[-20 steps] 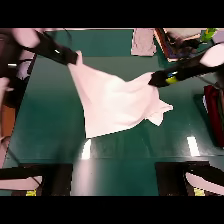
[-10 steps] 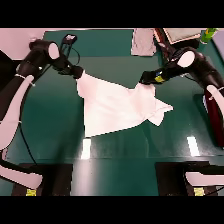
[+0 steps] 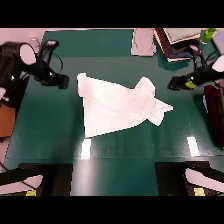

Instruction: Fold the shirts.

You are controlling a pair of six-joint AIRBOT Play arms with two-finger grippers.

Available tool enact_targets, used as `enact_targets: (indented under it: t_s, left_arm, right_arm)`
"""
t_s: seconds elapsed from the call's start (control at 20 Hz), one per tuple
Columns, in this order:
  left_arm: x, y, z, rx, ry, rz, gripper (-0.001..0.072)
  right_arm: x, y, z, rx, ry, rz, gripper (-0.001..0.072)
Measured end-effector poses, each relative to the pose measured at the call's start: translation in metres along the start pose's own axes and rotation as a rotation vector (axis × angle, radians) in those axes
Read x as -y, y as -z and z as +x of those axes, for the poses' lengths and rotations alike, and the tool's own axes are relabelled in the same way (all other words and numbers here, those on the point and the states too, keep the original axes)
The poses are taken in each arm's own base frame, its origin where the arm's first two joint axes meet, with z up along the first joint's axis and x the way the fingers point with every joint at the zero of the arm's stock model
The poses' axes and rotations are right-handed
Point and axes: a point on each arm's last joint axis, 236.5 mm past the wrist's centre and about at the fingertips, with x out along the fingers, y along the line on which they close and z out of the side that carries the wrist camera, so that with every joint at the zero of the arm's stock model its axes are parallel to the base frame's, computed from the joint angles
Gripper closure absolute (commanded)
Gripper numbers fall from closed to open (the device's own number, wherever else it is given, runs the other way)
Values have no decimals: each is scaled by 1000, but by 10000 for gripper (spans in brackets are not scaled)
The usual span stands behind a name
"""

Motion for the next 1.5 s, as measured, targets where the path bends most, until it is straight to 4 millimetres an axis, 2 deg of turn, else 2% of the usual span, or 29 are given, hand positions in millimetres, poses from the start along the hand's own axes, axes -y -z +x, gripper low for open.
enact_targets:
  t_s: [0.1, 0.2, 0.35, 0.5, 0.6, 0.65, 0.7, 0.75, 0.9, 1.0, 1.5]
  left_arm:
    - [16, 25, 10, -41, 23, 5, 173]
    - [33, 47, 21, -82, 45, 15, 173]
    - [56, 72, 37, -127, 78, 22, 172]
    - [64, 86, 45, -152, 85, 11, 172]
    - [69, 89, 47, -158, 98, 3, 172]
    - [71, 91, 48, -161, 103, 1, 172]
    - [72, 92, 49, -161, 105, -4, 172]
    - [72, 92, 49, -163, 107, -6, 172]
    - [75, 97, 51, -179, 114, -11, 171]
    - [77, 108, 55, -211, 126, -22, 171]
    - [108, 181, 98, -369, 272, -187, 173]
  right_arm:
    - [24, 23, 15, -63, 19, 39, 183]
    - [37, 42, 34, -131, 13, 62, 183]
    - [38, 53, 59, -179, -32, 92, 183]
    - [37, 59, 78, -208, -56, 105, 197]
    - [34, 66, 89, -242, -70, 103, 284]
    - [32, 68, 92, -253, -77, 98, 370]
    - [29, 70, 95, -264, -81, 86, 574]
    - [27, 72, 97, -274, -86, 74, 687]
    - [23, 74, 100, -285, -95, 52, 692]
    - [21, 75, 101, -291, -100, 45, 692]
    - [20, 76, 102, -297, -102, 35, 691]
